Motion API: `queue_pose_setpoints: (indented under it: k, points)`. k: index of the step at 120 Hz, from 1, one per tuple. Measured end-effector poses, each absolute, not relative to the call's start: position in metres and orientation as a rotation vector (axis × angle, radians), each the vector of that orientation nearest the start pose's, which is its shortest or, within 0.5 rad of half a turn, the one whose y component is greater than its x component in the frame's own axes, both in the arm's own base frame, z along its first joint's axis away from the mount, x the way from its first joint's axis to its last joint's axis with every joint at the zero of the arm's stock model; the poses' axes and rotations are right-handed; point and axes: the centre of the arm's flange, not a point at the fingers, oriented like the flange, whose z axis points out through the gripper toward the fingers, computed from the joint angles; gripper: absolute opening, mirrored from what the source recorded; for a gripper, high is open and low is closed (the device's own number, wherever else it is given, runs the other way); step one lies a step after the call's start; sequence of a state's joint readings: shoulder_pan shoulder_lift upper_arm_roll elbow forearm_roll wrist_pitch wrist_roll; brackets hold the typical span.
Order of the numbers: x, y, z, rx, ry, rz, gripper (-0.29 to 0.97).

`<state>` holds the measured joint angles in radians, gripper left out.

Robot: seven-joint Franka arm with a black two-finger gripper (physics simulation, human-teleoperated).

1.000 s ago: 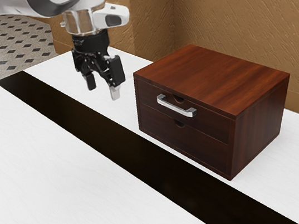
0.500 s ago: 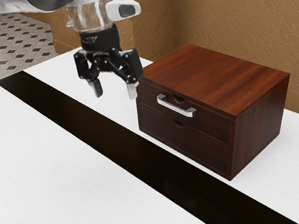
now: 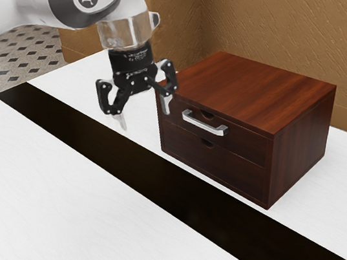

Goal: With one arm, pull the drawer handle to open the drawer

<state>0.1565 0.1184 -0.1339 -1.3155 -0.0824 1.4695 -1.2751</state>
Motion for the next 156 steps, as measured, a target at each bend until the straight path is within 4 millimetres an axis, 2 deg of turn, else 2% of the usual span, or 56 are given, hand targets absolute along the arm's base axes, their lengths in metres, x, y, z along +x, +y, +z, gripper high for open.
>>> queue_pose_setpoints:
  k: [8,21,51,63,85,98,116,156]
  points:
    - [0.571,0.002,0.671,-2.521,-2.037,0.013,0.65]
    - [0.566,-0.005,0.654,-2.42,-2.163,-0.056,0.65]
    - [0.603,-0.016,0.626,-2.285,-2.347,-0.246,0.63]
    - [0.612,-0.014,0.621,-2.239,-2.389,-0.303,0.63]
    - [0.622,-0.033,0.612,-2.213,-2.423,-0.338,0.63]
    - [0.634,-0.027,0.593,-2.169,-2.46,-0.324,0.63]
    - [0.645,-0.025,0.58,-2.136,-2.495,-0.355,0.62]
    - [0.658,-0.019,0.58,-2.099,-2.582,-0.447,0.61]
